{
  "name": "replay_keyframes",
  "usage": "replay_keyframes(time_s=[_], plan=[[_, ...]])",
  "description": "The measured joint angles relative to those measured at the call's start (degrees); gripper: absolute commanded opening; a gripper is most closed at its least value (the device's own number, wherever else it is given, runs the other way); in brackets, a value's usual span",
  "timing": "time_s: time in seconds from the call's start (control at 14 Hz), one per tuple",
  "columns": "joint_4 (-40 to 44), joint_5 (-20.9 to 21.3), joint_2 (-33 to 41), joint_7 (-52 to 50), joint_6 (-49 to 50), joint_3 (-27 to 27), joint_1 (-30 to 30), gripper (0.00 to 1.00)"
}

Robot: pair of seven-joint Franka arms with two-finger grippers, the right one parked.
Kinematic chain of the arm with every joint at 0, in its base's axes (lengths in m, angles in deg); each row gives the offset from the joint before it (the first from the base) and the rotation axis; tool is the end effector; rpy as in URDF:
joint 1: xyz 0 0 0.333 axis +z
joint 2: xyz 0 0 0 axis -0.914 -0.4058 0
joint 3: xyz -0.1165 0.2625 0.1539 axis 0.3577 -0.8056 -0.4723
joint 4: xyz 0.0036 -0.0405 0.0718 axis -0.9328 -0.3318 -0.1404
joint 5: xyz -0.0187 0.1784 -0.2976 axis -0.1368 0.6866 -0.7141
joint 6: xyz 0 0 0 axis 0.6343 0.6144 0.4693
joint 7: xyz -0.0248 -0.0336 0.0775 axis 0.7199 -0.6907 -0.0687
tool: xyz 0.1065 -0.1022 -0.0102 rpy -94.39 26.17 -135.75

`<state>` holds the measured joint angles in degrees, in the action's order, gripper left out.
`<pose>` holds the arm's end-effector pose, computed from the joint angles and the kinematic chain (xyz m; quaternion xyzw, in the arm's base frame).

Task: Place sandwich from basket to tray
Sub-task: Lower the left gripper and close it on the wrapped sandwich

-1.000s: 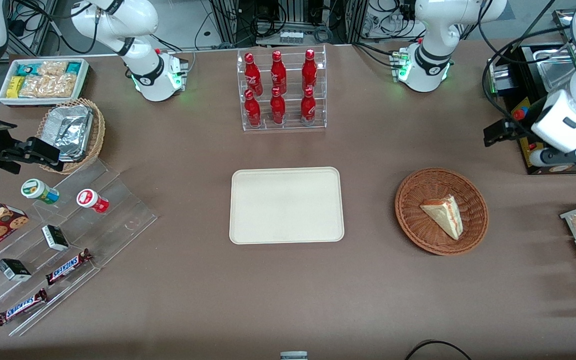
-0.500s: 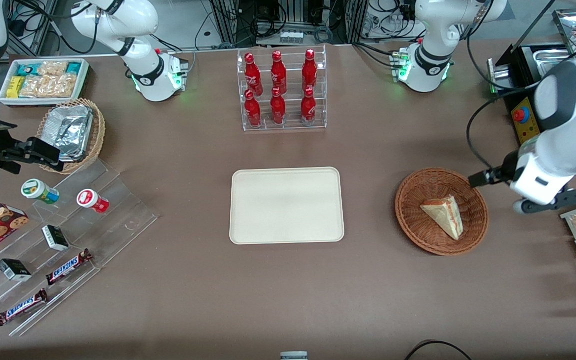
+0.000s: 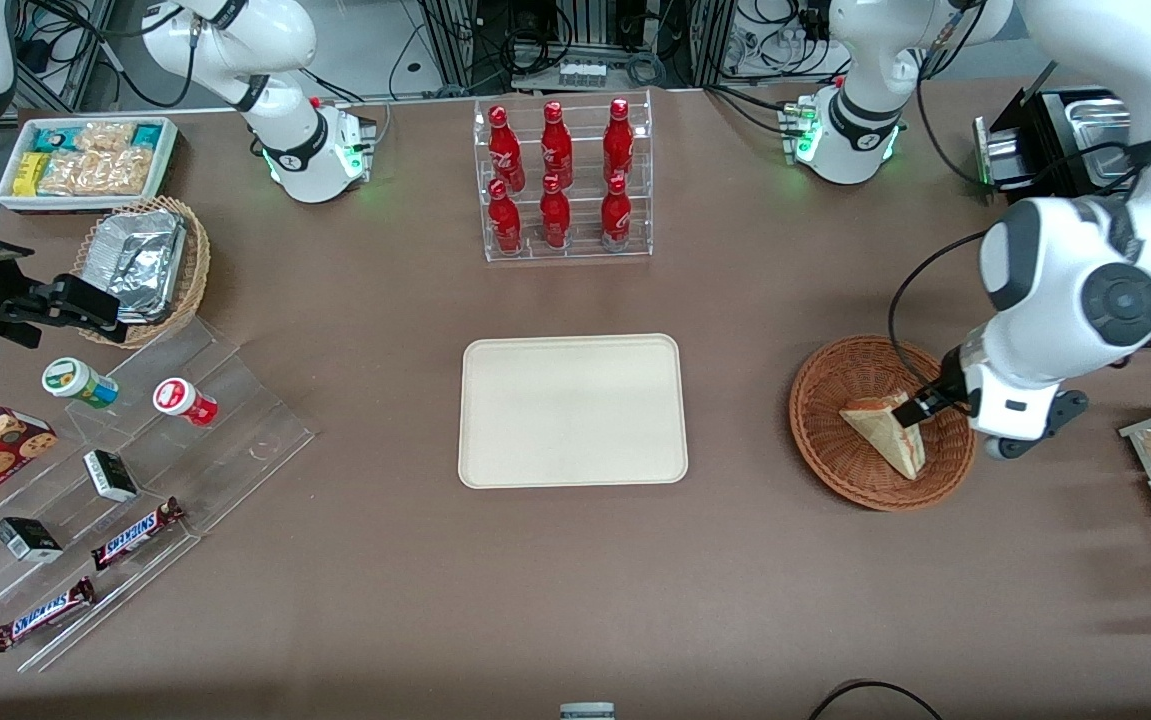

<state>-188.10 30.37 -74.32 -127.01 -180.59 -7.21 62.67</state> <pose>0.5485 -0.0510 0.3484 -0.9568 -0.2889 0.0324 0.0079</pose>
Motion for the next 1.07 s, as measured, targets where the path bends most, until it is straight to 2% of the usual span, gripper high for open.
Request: replay_keyframes(time_s=[0.5, 0.57, 0.64, 0.71, 1.07], plan=[[-12.5, 0.0, -0.39, -2.55, -15.89, -0.53, 0.08, 0.99], [-13.28, 0.0, -0.64, -2.63, -16.59, -0.73, 0.09, 0.77], [-13.64, 0.0, -0.92, -2.67, -16.89, -1.07, 0.12, 0.34], [-13.69, 0.0, -1.17, -2.73, -17.16, -1.37, 0.22, 0.0], [-12.36, 0.0, -1.24, -6.74, -17.77, -1.46, -0.04, 0.0]])
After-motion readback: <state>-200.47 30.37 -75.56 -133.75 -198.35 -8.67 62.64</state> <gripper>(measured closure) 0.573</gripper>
